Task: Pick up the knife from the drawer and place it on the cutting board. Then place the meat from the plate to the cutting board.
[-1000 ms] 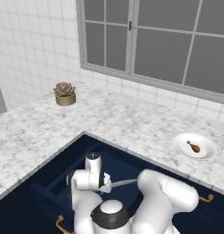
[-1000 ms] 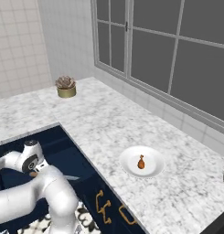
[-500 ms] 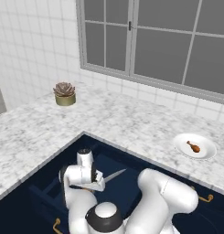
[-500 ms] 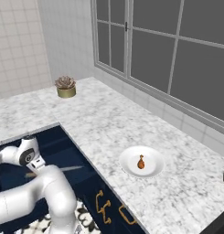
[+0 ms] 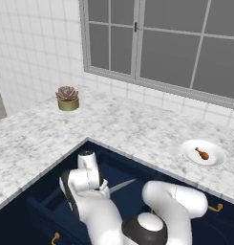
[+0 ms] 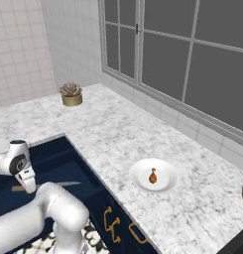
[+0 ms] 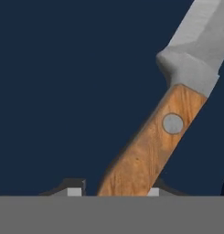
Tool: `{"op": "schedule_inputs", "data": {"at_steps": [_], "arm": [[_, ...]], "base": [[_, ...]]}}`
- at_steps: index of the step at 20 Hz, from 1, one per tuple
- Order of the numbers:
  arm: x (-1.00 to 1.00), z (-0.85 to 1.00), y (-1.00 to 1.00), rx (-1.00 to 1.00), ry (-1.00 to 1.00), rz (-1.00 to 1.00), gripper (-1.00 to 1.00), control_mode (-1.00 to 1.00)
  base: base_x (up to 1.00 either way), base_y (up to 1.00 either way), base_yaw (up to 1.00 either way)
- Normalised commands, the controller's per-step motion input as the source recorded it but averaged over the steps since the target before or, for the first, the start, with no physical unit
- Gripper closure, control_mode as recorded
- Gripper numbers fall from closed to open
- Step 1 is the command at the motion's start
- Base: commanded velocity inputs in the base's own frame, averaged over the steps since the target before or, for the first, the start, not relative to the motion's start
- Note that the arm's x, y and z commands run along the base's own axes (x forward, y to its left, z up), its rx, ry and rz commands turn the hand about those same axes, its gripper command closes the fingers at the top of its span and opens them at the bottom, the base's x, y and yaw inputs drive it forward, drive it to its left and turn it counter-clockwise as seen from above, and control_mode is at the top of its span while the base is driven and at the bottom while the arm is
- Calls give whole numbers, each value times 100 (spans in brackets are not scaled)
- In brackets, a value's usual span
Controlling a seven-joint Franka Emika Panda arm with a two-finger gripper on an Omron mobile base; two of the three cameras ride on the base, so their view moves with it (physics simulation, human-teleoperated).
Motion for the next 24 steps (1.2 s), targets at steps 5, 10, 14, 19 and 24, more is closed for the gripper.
{"op": "schedule_inputs", "data": {"at_steps": [5,10,14,19,24], "arm": [[-71,100,-3,-2,-16,-13,100,-100],[-44,100,-11,-4,-20,-12,100,-100],[0,100,-51,0,-7,-21,100,-100],[18,83,-87,0,0,-28,100,-100],[9,34,-95,0,0,-15,100,-100]], "base": [[0,0,0],[0,0,0],[0,0,0],[0,0,0],[0,0,0]]}}
